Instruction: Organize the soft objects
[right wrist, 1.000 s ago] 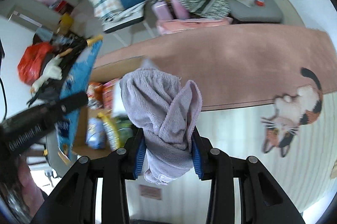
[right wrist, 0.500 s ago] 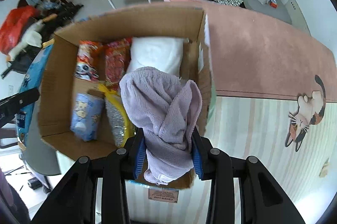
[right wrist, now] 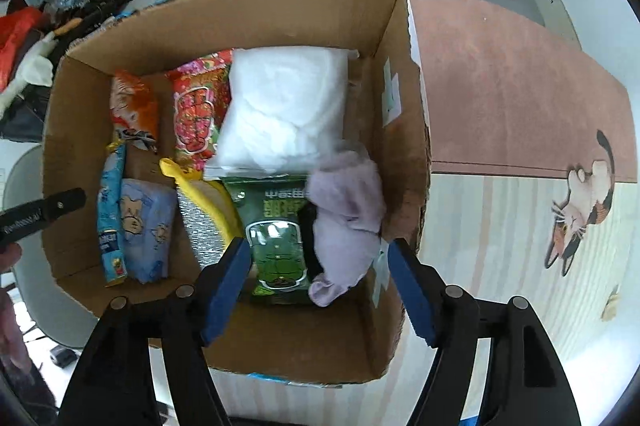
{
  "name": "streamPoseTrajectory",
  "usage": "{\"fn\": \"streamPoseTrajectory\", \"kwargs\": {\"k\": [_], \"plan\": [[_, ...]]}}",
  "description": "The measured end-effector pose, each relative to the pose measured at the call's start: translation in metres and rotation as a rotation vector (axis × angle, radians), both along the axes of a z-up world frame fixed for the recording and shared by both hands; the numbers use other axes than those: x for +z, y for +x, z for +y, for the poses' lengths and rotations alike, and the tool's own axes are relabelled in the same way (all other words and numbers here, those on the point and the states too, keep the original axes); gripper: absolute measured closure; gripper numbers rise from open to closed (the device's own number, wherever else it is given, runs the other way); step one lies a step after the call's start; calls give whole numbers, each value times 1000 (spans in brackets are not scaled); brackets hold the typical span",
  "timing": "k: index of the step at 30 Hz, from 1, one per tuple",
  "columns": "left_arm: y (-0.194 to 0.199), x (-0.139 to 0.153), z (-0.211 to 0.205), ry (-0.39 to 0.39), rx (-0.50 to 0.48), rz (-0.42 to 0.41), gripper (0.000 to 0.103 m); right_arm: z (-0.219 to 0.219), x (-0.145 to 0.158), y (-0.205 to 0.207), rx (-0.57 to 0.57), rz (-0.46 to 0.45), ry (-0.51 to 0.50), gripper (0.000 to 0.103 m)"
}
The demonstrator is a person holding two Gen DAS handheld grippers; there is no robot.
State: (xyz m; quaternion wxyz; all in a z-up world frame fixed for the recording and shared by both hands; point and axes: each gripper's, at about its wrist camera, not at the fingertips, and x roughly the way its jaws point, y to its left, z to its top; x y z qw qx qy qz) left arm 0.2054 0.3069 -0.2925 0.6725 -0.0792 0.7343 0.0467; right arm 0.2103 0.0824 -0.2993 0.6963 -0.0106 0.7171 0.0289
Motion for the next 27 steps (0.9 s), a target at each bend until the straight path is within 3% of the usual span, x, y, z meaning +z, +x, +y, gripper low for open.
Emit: {"fn": "streamPoseTrajectory", "kwargs": {"k": [7, 10, 12, 15, 20, 27], "plan": [[-12, 28, -5, 2, -12, -69, 66, -5, 9, -3, -26, -3, 37, 21], [-20, 37, -8, 8, -25, -106, 52, -1, 12, -9, -22, -13, 51, 12], [-24, 43, -13, 10, -32, -134, 26, 2, 17, -14, -19, -27, 54, 12], [-32, 52, -22, 39, -45, -181, 10, 4, 24, -20, -22, -51, 59, 0], [-42, 59, -35, 57, -57, -209, 2, 5, 37, -30, -11, -88, 38, 0], [-53, 73, -50, 87, -58, -262, 1, 3, 54, -44, 1, -134, 16, 0]]}}
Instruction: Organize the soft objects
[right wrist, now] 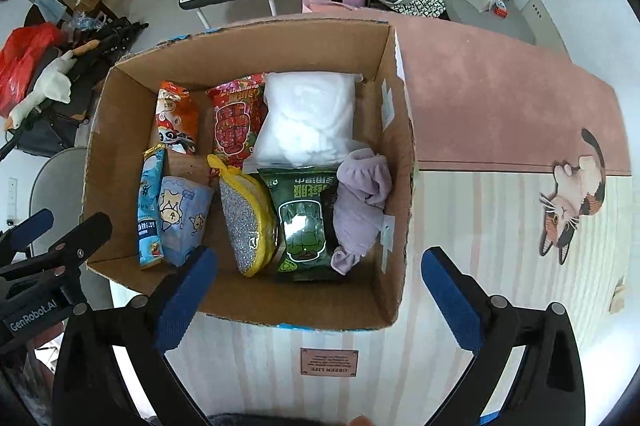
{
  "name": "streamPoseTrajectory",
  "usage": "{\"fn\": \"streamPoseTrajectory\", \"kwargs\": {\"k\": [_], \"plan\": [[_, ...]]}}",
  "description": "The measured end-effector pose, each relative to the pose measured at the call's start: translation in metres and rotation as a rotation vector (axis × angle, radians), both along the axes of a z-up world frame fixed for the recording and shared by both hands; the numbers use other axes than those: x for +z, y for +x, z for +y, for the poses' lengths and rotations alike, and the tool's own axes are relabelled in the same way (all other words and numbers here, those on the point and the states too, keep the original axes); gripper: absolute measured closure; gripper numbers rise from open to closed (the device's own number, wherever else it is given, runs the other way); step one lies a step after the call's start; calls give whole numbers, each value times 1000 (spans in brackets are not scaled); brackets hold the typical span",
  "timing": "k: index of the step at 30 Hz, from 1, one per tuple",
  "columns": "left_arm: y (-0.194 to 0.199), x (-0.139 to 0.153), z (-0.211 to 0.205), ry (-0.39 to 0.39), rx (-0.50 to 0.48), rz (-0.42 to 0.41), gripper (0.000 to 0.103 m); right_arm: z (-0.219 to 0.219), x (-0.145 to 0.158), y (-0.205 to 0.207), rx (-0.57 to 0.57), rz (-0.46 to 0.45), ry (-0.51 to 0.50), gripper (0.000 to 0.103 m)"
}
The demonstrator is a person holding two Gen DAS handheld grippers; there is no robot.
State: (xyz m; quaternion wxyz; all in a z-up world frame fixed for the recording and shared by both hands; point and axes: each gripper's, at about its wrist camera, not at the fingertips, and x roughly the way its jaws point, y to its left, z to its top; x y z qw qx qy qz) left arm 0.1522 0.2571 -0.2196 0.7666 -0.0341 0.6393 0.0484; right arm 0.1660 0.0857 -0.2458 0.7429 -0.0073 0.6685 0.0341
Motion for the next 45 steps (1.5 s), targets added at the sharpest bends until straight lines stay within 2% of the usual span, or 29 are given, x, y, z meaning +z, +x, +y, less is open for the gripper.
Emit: {"fn": "streamPoseTrajectory", "kwargs": {"k": [5, 9, 19, 27, 34, 45], "plan": [[-9, 23, -9, 8, -13, -49, 1, -8, 14, -6, -10, -24, 5, 0], [-22, 56, -14, 1, -15, -107, 1, -15, 45, -21, -6, -73, 19, 0], [-74, 151, -26, -5, -30, -256, 1, -27, 155, -81, 14, -248, 49, 0], [-116, 206, -32, 20, -35, -339, 1, -30, 229, -129, 41, -376, 43, 0], [-144, 233, -28, 16, 5, -396, 1, -36, 269, -163, 48, -453, 20, 0], [-164, 251, -34, 36, 8, -445, 1, -47, 296, -184, 40, -501, -17, 0]]}}
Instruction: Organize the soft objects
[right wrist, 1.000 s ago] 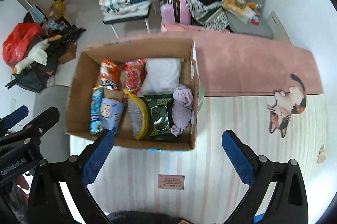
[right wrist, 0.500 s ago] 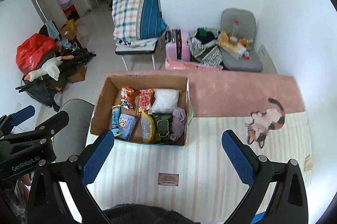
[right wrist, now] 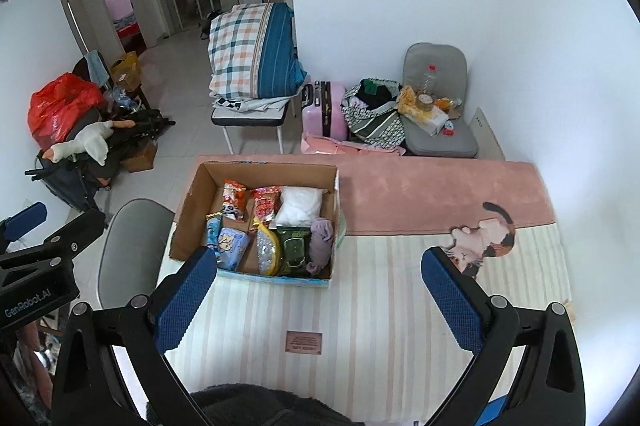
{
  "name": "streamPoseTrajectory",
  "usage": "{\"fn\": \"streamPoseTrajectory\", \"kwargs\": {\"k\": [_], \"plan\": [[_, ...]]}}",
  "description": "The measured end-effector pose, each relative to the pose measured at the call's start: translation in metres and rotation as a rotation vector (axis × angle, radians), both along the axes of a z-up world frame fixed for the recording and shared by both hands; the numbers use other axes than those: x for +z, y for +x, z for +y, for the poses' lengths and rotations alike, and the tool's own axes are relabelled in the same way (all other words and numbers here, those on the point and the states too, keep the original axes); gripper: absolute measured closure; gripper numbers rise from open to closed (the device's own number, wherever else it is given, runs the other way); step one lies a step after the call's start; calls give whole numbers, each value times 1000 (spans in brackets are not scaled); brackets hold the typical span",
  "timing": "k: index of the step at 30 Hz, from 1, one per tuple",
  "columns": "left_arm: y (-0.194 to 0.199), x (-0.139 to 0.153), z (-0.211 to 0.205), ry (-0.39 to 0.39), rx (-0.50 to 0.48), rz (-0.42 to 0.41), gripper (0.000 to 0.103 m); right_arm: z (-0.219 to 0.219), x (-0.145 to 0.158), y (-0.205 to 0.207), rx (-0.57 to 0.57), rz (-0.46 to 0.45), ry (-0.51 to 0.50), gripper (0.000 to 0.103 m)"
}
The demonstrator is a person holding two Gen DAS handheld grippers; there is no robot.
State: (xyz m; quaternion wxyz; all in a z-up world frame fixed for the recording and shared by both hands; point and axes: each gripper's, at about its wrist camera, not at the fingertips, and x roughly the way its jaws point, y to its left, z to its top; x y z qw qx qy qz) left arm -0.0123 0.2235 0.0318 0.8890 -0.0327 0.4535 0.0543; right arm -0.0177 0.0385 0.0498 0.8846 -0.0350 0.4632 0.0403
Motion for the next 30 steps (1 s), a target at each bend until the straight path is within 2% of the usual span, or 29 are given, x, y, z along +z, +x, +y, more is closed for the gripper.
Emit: {"fn": "streamPoseTrajectory", "kwargs": {"k": [7, 19, 30], "plan": [[-1, -3, -2, 8, 4, -3, 1, -5, 1, 3, -30, -33, -26, 0], [5, -27, -5, 13, 8, 47, 1, -4, -22, 16, -43, 7, -47, 0], [6, -29, -4, 9, 13, 53, 1, -4, -25, 16, -38, 10, -54, 0]]}}
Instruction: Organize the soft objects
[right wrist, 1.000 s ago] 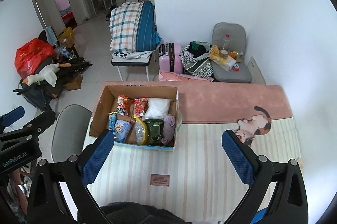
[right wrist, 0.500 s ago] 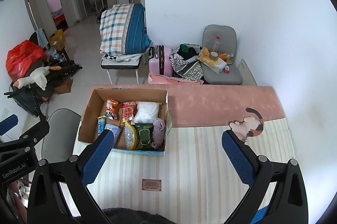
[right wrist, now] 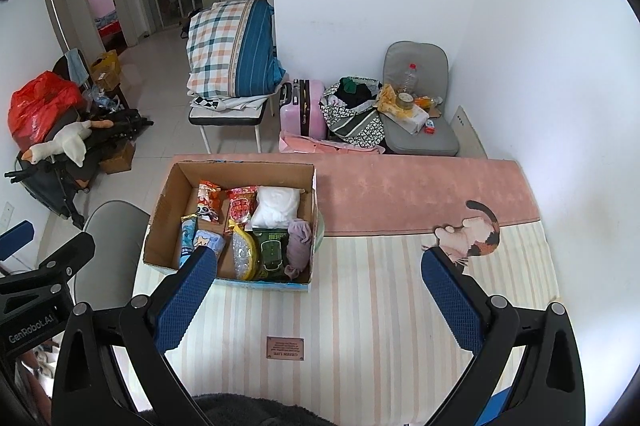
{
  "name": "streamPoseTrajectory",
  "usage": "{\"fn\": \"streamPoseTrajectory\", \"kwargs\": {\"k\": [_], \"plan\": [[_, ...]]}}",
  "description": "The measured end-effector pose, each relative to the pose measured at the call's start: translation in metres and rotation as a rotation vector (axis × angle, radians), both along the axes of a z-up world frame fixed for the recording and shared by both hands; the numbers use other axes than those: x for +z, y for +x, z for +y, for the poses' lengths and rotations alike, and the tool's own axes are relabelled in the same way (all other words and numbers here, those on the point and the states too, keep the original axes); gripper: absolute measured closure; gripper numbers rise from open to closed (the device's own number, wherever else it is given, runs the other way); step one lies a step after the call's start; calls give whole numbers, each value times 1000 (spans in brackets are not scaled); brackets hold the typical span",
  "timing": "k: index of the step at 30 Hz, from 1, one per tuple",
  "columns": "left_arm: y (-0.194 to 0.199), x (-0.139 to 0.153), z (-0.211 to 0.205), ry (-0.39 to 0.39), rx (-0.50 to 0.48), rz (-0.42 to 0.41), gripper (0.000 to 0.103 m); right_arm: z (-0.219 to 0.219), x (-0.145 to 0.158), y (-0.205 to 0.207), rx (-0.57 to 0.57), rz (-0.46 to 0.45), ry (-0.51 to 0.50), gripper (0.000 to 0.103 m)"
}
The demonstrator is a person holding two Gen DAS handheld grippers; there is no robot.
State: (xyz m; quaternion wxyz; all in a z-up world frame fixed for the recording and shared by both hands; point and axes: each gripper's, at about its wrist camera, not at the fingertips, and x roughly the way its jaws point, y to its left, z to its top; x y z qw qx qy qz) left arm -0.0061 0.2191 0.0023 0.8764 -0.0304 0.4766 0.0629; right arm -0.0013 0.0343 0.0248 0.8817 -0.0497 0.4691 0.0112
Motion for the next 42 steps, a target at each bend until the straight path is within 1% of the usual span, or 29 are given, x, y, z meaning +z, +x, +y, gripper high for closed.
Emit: {"fn": "streamPoseTrajectory", "kwargs": {"k": [10, 18, 42], "plan": [[-3, 3, 2, -1, 30, -31, 0, 2, -7, 3, 8, 12, 2, 0], [2, -1, 2, -4, 34, -8, 0, 2, -1, 1, 8, 0, 0, 0], [6, 0, 1, -6, 31, -13, 0, 1, 8, 3, 5, -13, -13, 0]]}}
